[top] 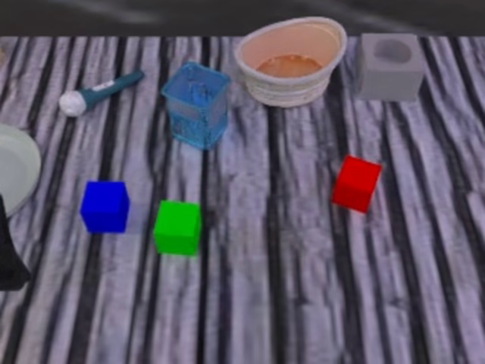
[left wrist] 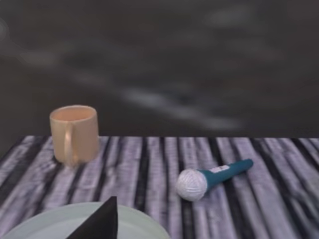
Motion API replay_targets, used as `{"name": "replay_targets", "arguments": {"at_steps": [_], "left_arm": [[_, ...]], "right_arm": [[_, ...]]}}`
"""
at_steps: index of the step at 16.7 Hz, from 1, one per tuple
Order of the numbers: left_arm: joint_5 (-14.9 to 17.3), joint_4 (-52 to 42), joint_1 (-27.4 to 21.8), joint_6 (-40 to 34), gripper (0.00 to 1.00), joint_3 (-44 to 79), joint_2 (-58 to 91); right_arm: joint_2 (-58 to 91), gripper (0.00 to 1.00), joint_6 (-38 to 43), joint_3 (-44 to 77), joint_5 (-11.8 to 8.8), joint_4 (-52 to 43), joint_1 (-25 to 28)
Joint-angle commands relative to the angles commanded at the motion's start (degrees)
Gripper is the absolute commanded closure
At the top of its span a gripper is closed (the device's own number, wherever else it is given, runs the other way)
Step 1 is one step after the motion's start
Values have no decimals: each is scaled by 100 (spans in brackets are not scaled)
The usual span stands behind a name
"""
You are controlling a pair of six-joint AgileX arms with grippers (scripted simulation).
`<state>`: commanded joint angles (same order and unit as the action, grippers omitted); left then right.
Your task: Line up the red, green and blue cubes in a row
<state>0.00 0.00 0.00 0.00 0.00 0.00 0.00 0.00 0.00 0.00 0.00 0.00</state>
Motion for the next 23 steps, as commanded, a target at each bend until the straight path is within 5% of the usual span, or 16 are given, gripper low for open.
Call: {"name": "replay_targets", "arguments": {"at_steps": [9, 23], "left_arm": [[0, 0, 0, 0, 0, 0, 0], [0, 0, 0, 0, 0, 0, 0]], "right_arm": [[1659, 0, -641, 1622, -9, -1034, 352], [10314, 0, -3325, 8614, 29, -5566, 1734]]}}
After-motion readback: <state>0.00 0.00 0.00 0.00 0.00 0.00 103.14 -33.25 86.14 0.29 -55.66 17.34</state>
